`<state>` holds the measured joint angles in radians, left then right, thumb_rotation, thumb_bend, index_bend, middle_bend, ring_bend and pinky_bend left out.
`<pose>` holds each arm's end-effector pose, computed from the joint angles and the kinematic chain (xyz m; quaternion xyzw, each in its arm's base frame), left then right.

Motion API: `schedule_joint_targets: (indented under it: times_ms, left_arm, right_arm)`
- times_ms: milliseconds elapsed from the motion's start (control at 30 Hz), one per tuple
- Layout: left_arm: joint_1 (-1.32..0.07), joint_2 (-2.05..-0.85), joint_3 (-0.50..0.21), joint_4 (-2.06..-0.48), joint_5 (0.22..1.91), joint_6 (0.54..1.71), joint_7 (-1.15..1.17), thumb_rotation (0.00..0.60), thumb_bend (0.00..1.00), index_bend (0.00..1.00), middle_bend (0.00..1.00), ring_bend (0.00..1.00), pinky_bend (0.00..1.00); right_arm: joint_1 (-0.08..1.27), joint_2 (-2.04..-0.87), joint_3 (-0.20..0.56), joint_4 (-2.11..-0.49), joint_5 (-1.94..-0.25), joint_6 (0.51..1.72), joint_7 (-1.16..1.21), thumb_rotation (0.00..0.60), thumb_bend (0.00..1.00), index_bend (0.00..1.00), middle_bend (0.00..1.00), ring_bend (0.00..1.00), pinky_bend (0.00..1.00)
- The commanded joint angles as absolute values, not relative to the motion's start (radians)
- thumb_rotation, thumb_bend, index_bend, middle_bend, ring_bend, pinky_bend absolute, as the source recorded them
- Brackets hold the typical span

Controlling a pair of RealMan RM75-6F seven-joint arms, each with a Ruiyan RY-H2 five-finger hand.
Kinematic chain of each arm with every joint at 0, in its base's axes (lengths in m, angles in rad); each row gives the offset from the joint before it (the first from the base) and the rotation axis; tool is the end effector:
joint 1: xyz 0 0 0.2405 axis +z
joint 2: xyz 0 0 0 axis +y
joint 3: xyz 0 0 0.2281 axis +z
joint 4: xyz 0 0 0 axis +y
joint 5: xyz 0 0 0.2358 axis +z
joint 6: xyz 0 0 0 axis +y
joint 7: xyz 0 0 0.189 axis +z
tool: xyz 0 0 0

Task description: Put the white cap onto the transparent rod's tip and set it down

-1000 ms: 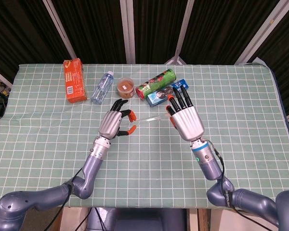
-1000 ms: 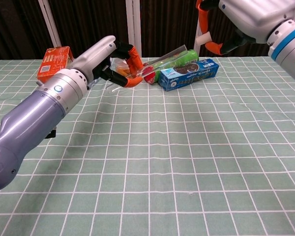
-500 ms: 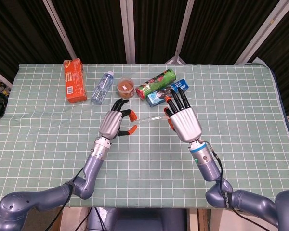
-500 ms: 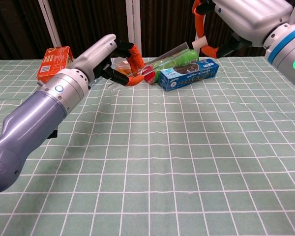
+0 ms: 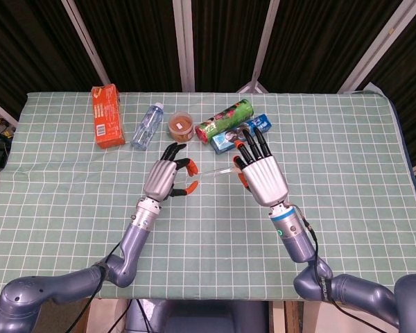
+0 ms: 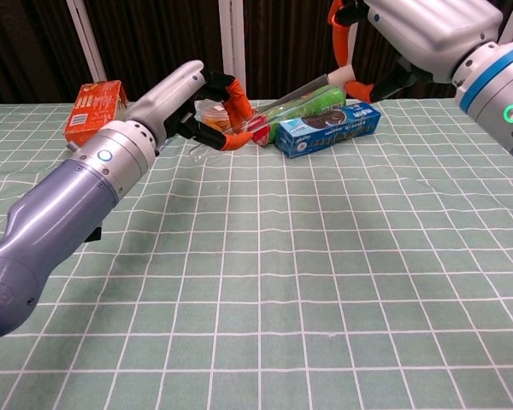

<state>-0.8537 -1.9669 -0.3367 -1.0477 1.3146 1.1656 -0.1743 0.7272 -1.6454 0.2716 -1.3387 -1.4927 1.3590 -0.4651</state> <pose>-0.0294 0.3991 -0.0857 -0.5885 -0.4395 -0.5996 0.3179 -0.0509 -0.3780 0.0126 0.6690 -0.1286 0.5190 0.5163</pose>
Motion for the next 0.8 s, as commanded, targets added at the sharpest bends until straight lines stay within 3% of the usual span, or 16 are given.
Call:
schedule_joint_targets:
  times_ms: [33,800]
  left_arm:
    - [-0.854,-1.968,-0.338,-1.046,1.316,1.166,-0.176,0.600,0.79,0.57,0.57,0.11,0.00]
    - [-0.862,-1.987,-0.344,-1.037,1.321,1.173,-0.180,0.600,0.79,0.56,0.57,0.11,0.00]
  right_arm:
    - [0.727,-1.647,0.273,-1.341,-1.490,1.359,-0.464,0.600,0.34,0.62,0.28,0.08,0.00]
    - [0.723,-1.658,0.282,-1.356,-1.469,1.359,-0.458,0.600,0.34,0.62,0.28,0.08,0.00]
